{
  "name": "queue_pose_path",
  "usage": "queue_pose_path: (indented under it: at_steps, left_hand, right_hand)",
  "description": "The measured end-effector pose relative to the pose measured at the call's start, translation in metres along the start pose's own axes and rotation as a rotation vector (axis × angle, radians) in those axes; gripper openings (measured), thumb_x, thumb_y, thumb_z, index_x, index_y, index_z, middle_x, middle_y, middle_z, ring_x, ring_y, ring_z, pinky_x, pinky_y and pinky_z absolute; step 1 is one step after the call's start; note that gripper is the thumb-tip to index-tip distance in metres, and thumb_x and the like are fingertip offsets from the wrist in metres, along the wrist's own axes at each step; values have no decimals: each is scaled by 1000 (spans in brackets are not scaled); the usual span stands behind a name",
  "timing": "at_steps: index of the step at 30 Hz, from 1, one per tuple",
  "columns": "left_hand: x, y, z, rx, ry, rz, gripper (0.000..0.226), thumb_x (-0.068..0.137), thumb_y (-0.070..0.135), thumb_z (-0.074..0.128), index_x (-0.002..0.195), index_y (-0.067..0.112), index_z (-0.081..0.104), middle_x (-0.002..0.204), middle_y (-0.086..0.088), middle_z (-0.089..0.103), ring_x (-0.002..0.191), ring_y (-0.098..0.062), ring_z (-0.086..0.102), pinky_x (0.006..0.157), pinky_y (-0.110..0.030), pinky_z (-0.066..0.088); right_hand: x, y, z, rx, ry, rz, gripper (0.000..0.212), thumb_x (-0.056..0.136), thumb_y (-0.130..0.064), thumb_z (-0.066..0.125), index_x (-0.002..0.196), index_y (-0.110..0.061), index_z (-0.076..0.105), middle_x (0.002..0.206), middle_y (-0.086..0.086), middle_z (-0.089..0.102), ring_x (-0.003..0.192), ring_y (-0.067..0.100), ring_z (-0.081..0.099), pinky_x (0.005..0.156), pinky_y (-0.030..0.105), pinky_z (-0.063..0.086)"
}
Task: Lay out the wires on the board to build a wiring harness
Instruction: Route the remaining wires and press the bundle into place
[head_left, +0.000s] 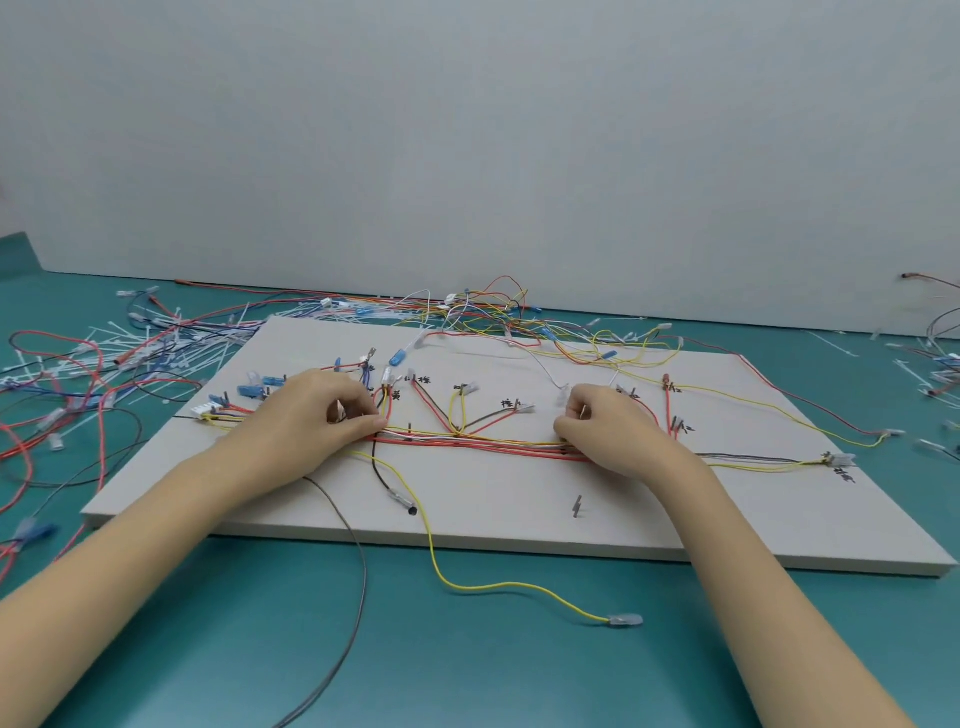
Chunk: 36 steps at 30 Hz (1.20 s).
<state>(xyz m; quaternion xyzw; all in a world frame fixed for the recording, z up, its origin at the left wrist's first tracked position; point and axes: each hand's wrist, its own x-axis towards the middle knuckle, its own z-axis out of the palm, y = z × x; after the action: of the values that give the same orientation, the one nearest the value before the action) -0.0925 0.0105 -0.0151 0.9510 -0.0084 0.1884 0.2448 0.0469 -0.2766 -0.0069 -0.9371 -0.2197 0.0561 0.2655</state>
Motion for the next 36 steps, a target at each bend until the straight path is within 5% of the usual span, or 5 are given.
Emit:
queue_pose_path:
  at_steps: [10,16,26,36]
  left_hand:
    - [-1,-1,9,-8,52,-13,12,85,22,72,75,23,66,75,13,60,79,-8,56,70,-28,42]
    - [-1,-1,13,-25,78,-18,13,86,17,71,75,20,65,75,12,60,80,-6,53,69,-24,39]
    - [-4,16,20,-80,44,-24,24,86,16,70,70,30,59,75,12,60,80,-13,54,71,-30,42]
    - [2,60,51,-117,17,67,20,87,17,68,73,27,58,73,18,53,80,1,45,70,-11,30]
  right_hand:
    - [3,-2,-4,254,-3,-72,16,78,-2,60,77,-17,60,60,-7,60,50,-1,51,51,15,40]
    - [5,-1,-6,280,-48,-109,24,80,3,58,73,-19,63,62,-3,56,59,12,49,60,24,39]
    - [3,12,-16,282,-102,-41,21,80,3,61,72,-16,65,47,-11,57,44,3,47,51,21,36]
    - [-18,39,-53,292,-136,96,17,78,12,59,71,-3,64,48,-2,56,41,10,44,41,15,35]
